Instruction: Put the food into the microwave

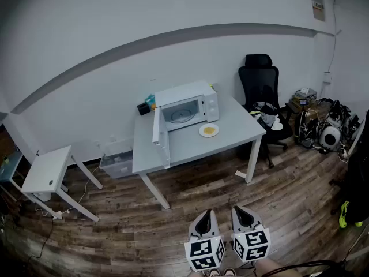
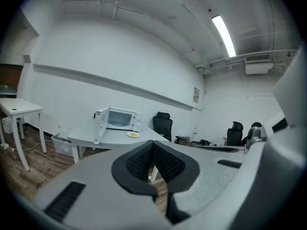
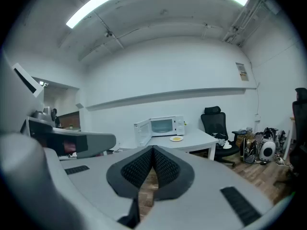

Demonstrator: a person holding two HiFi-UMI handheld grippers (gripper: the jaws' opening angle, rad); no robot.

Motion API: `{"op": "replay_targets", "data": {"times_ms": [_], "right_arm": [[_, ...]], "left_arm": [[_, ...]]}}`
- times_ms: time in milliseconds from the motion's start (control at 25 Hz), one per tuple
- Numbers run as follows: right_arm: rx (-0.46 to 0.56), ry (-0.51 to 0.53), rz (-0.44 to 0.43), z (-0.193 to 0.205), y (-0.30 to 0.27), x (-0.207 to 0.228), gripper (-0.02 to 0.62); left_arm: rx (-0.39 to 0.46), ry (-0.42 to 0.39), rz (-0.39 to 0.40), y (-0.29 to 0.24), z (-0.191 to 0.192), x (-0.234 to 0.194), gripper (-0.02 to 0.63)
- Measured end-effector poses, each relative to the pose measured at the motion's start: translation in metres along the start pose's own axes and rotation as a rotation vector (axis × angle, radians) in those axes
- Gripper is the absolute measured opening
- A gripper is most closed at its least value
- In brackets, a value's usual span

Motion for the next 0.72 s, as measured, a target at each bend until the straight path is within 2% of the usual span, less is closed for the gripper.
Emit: {"op": "replay_targets", "data": {"times_ms": [720], "right_arm": [[0.012,-0.008,-0.001,0.0,-0.01,-0.01,0.015]], "left_arm": [[-0.008,0.006,0.001,-0.001,-0.001,-0.016,0.002]]}}
Point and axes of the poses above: the fingertips, and each gripper's own axes: y backward along the fingers, x to its right, z out of its underside, the point moved 10 cm from there along y, backward along the fingers, and after that the axes turned 11 degrees about -z, right-handed, at the moved point
